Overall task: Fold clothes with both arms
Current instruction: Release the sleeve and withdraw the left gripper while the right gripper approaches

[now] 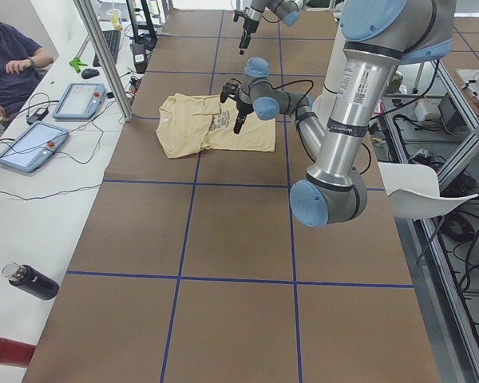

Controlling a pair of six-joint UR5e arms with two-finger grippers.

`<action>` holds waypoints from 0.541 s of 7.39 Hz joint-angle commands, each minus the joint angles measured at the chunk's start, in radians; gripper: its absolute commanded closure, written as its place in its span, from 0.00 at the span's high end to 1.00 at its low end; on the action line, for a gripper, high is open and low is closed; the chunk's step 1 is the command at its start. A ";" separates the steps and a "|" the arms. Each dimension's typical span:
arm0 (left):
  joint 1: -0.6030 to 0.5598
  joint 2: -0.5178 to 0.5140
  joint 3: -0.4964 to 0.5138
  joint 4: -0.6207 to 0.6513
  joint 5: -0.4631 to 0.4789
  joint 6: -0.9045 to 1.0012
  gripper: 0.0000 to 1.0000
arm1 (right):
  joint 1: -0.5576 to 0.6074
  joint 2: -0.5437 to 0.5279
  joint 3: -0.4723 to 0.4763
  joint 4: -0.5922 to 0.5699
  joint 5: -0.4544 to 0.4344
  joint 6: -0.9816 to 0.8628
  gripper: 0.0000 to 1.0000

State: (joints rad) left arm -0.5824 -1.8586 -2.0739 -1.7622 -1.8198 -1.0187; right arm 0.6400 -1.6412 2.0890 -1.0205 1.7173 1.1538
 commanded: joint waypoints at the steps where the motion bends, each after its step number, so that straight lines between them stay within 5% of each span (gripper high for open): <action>1: 0.097 0.047 -0.022 -0.046 0.101 -0.230 1.00 | -0.060 0.140 0.109 -0.384 -0.051 0.052 1.00; 4: 0.263 0.052 -0.003 -0.046 0.199 -0.407 0.99 | -0.242 0.156 0.105 -0.399 -0.198 0.212 1.00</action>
State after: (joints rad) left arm -0.3949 -1.8097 -2.0889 -1.8076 -1.6766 -1.3492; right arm 0.4808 -1.4926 2.1892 -1.4126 1.5844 1.2882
